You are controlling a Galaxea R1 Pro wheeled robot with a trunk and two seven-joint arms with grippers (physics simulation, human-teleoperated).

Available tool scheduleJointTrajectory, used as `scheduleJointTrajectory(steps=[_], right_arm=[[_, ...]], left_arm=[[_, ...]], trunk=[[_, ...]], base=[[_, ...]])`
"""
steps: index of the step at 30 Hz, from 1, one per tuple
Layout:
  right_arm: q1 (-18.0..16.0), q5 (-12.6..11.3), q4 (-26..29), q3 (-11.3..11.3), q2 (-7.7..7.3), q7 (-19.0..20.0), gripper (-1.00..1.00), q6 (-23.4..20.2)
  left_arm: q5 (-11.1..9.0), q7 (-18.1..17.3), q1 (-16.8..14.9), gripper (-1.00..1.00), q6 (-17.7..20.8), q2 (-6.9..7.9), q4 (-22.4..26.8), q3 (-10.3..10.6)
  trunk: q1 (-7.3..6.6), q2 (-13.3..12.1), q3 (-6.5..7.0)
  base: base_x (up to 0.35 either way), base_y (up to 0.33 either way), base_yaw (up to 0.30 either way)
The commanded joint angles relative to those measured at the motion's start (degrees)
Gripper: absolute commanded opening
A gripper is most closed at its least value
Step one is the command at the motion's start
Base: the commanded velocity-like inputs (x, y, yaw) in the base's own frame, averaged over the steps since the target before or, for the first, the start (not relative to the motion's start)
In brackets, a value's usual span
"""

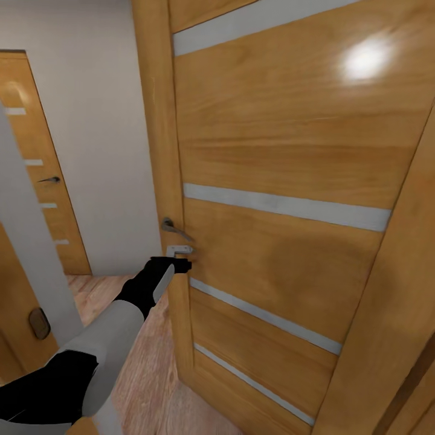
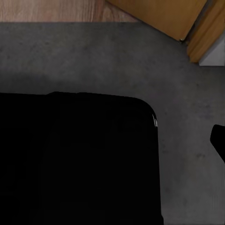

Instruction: Move the two storage containers from the living room to the garage. In the garage, place one container on the floor and stack the other container on top of it (either order is fine).

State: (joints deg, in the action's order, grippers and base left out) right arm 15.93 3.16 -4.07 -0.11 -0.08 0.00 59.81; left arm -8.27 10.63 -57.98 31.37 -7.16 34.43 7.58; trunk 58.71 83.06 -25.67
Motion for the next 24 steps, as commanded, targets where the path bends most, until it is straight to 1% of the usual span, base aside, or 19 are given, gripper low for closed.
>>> scheduleJointTrajectory(steps=[1, 11, 24], right_arm=[[0.0, 0.2, -0.1, -0.1, -0.01, 0.0, 1.0, 0.2], [0.0, 0.2, -0.1, -0.1, -0.01, 0.0, 1.0, 0.2], [0.0, 0.2, -0.1, -0.1, -0.01, 0.0, 1.0, 0.2]], left_arm=[[-0.3, 0.5, 0.0, 1.0, 0.2, 0.04, 0.1, 0.2], [-0.3, 0.5, 0.0, 1.0, 0.3, 0.02, 0.1, 0.2], [-0.3, 0.5, 0.0, 1.0, 0.3, -0.03, 0.1, 0.2]], trunk=[[0.02, 0.0, -0.05], [0.02, 0.0, -0.05], [0.02, 0.0, 0.26]], base=[[0.062, 0.0, 0.0], [0.011, 0.0, -0.006], [0.0, 0.0, -0.222]])
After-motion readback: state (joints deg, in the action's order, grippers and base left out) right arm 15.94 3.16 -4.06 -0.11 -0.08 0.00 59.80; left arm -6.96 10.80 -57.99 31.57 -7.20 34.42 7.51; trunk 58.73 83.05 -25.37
